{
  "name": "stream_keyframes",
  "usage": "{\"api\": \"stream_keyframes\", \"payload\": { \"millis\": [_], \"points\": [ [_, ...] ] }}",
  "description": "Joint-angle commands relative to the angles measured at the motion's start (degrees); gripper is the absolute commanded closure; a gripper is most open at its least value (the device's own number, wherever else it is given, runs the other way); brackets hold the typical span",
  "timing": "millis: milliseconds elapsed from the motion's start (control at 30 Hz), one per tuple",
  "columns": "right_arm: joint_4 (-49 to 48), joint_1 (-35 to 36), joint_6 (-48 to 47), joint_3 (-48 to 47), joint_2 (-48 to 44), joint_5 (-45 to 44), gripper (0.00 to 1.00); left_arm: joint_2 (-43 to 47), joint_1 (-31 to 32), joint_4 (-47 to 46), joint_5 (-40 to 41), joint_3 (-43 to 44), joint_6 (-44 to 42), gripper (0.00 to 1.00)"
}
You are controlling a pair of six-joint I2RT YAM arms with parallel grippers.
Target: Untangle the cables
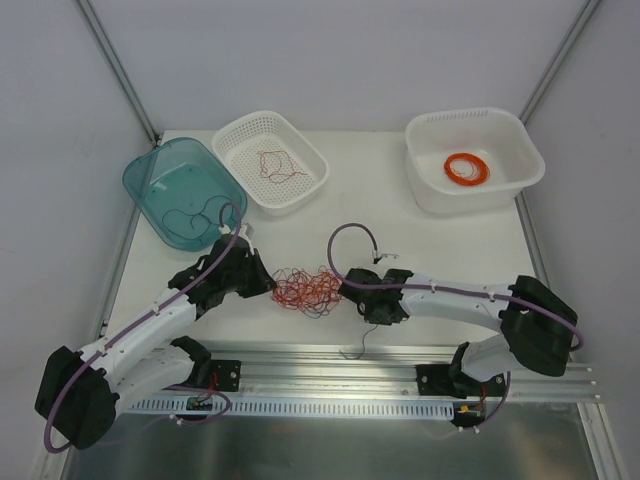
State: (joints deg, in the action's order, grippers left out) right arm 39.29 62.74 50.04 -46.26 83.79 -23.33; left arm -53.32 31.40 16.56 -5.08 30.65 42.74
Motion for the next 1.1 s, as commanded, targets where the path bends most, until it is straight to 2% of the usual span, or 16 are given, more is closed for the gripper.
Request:
{"api": "stream_keyframes", "payload": {
  "millis": [0, 200, 300, 333, 467, 500, 567, 600, 700, 833, 967, 1067],
  "points": [
    [7.10, 0.37, -1.07, -2.07, -5.90, -6.96, 0.99, -0.38, -0.55, -0.38, 4.19, 1.69, -0.12, 1.00],
    [24.32, -1.12, -6.79, -11.21, -14.16, -22.42, 0.99, -1.70, -2.13, 1.19, 8.33, 1.34, 0.76, 1.00],
    [29.44, -6.56, -13.72, -15.69, -20.75, -26.40, 0.99, -1.52, -4.15, 2.86, 10.00, 1.25, 0.50, 1.00],
    [29.53, -10.58, -18.62, -16.57, -22.69, -26.59, 0.99, -1.26, -4.76, 3.39, 10.79, 1.34, 0.33, 1.00],
    [22.87, -23.69, -32.53, -21.40, -35.94, -22.91, 0.99, -0.82, -8.45, 7.16, 12.03, 2.39, -0.90, 1.00],
    [21.28, -29.11, -34.38, -22.20, -37.80, -20.72, 0.99, -0.65, -9.85, 7.70, 12.03, 2.57, -1.51, 1.00],
    [18.11, -34.15, -38.50, -24.66, -40.18, -18.25, 0.99, -0.47, -11.18, 8.75, 12.20, 3.35, -2.13, 1.00],
    [17.76, -38.44, -39.31, -27.80, -40.11, -16.33, 0.99, -0.30, -12.14, 9.63, 12.37, 3.62, -2.66, 1.00],
    [16.70, -44.96, -42.56, -33.95, -37.83, -12.63, 0.99, -0.12, -13.29, 11.38, 13.25, 4.41, -3.54, 1.00],
    [15.38, -48.33, -43.98, -39.24, -33.70, -5.69, 0.99, 0.32, -14.00, 11.92, 11.42, 5.47, -4.16, 1.00],
    [15.29, -48.94, -43.10, -36.89, -32.11, -4.44, 0.99, 0.76, -14.00, 11.92, 10.70, 6.35, -5.29, 1.00],
    [15.21, -53.94, -42.48, -35.83, -32.20, -2.87, 0.99, 1.29, -14.17, 13.23, 13.33, 5.65, -6.00, 1.00]
  ]
}}
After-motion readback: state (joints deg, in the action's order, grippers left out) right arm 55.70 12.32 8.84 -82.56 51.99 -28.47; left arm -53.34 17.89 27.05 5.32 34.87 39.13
